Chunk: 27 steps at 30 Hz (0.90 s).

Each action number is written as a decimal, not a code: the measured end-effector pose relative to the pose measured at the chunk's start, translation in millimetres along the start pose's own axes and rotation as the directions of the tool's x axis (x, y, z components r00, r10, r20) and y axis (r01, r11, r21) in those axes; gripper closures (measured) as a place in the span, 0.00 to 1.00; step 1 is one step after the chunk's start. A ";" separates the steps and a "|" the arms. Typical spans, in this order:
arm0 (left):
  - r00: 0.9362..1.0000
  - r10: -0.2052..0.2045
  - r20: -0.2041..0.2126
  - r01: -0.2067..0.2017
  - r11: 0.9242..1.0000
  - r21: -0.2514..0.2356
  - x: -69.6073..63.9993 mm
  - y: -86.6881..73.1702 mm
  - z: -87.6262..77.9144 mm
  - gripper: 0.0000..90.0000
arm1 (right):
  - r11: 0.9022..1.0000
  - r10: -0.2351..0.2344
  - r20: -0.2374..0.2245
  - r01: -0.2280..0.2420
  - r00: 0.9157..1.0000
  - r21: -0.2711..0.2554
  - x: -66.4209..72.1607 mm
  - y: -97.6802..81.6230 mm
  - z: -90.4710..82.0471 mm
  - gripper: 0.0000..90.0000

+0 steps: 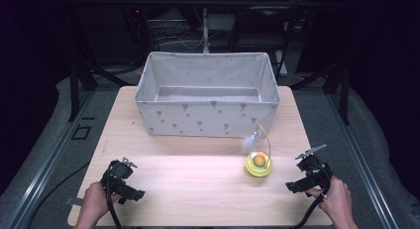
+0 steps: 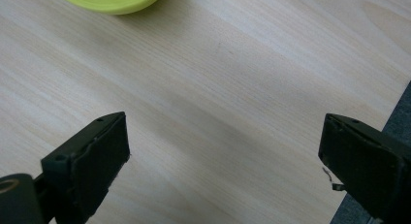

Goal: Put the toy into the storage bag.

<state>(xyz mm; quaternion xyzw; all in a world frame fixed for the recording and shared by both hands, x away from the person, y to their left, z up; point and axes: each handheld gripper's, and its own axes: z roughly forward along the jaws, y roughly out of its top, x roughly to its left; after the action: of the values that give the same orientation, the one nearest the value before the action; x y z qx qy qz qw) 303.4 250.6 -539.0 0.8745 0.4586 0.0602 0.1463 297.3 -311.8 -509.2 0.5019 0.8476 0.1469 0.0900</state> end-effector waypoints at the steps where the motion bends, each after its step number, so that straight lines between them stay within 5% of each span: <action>1: 1.000 0.000 -0.001 0.000 1.000 -0.001 -0.1 -0.1 0.2 0.07 | 1.000 0.003 -0.005 -0.003 1.000 -0.008 0.8 0.1 0.0 0.04; 16: 1.000 0.000 -0.002 0.000 1.000 0.002 0.3 -0.7 1.0 0.06 | 0.999 -0.037 0.005 0.037 0.999 -0.005 6.7 7.9 -4.5 0.04; 27: 1.000 0.000 0.011 0.000 1.000 0.005 -0.1 -0.6 1.7 0.06 | 0.997 -0.075 -0.037 0.076 0.996 0.019 15.8 22.0 -8.5 0.04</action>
<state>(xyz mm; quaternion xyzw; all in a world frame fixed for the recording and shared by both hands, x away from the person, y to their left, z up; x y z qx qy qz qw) 303.3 250.5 -540.8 0.8752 0.4578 0.0544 0.1464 305.3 -289.3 -493.9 0.4677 0.8689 0.1435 0.0750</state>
